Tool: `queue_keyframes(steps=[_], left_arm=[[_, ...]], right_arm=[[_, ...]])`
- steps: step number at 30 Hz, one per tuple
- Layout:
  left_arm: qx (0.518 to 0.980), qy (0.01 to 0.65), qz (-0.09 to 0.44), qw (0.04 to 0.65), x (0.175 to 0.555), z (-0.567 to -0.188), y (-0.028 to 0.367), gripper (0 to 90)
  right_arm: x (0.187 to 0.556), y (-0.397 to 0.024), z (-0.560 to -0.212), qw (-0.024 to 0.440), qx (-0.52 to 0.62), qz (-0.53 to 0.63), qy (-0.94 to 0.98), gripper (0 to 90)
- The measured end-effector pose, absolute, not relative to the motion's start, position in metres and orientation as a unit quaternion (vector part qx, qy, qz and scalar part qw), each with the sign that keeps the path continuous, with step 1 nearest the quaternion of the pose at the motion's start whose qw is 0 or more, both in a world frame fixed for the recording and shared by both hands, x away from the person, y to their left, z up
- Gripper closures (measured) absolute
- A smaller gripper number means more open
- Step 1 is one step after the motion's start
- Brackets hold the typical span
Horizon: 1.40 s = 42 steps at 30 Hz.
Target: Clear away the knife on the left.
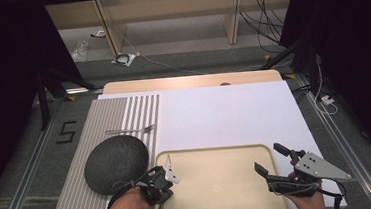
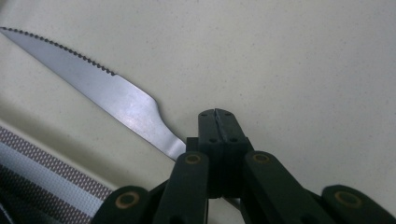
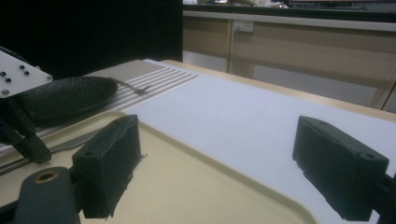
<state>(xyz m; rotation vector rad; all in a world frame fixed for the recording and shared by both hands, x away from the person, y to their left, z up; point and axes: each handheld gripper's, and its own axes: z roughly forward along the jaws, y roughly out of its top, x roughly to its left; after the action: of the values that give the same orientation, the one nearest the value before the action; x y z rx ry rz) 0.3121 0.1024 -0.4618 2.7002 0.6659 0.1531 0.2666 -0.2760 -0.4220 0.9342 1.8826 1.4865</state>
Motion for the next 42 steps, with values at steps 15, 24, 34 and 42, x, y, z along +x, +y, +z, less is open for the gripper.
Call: queue_keyframes(steps=[15,24,34,42], left_arm=[[0.950,0.253,0.045,0.176,0.317,-0.462,0.115,89.0],[0.946,0.259,0.042,0.191,0.317,-0.458,0.115,72.1],[0.929,0.286,0.068,0.223,0.324,-0.450,0.123,33.8],[0.915,0.300,0.092,0.255,0.329,-0.442,0.130,23.9]], right_arm=[[0.266,-0.276,-0.422,0.279,0.348,0.554,0.703,16.2],[0.266,-0.276,-0.422,0.277,0.348,0.555,0.703,16.3],[0.267,-0.276,-0.422,0.275,0.347,0.558,0.702,16.2],[0.268,-0.276,-0.423,0.275,0.346,0.558,0.702,16.2]])
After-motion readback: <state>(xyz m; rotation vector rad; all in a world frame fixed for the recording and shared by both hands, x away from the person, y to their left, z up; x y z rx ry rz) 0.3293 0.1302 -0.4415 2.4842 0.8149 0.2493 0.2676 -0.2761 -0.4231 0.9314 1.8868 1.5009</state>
